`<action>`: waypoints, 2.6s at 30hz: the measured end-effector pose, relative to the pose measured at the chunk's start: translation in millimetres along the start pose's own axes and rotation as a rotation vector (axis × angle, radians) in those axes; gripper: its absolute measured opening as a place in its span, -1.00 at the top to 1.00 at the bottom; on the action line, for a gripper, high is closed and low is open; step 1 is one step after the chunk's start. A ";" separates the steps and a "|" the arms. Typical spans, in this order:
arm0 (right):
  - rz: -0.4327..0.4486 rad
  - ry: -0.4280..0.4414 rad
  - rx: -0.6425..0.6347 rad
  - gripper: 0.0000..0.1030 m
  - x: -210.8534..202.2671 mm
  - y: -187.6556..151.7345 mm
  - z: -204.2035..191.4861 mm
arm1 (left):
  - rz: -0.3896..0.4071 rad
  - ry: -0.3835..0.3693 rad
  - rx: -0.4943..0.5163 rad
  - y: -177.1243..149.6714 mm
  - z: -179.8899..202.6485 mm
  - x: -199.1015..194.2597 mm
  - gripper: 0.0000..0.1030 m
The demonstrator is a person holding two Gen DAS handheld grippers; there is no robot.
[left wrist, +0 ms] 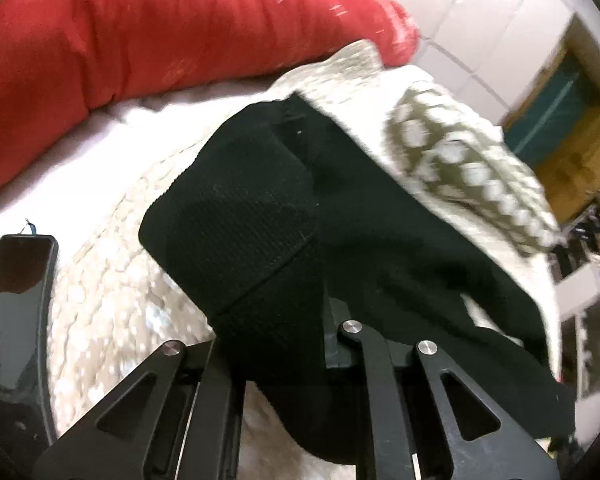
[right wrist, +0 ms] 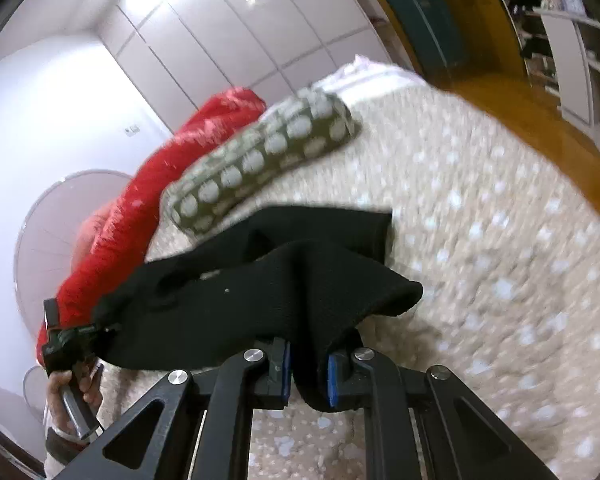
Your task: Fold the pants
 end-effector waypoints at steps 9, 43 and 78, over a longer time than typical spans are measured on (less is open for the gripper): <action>-0.039 -0.147 -0.078 0.75 -49.9 0.1 20.1 | -0.081 0.072 0.093 -52.7 -15.4 -29.3 0.76; -0.168 -0.285 -0.216 0.20 -11.6 -22.2 11.2 | 0.002 0.159 0.161 -65.8 -7.3 -50.5 0.30; -0.527 0.104 -0.854 0.46 270.2 25.7 -144.2 | -0.095 0.082 0.081 14.5 4.8 62.8 -0.11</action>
Point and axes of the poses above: each gripper's, at about its wrist camera, not at the fingertips, and x roughly the way its jaws point, z to its right, y to its top, the point moved 6 cm from there along x, roughly the way its jaws point, and after that the axes turned 2 degrees about -x, right-handed, at the moved point
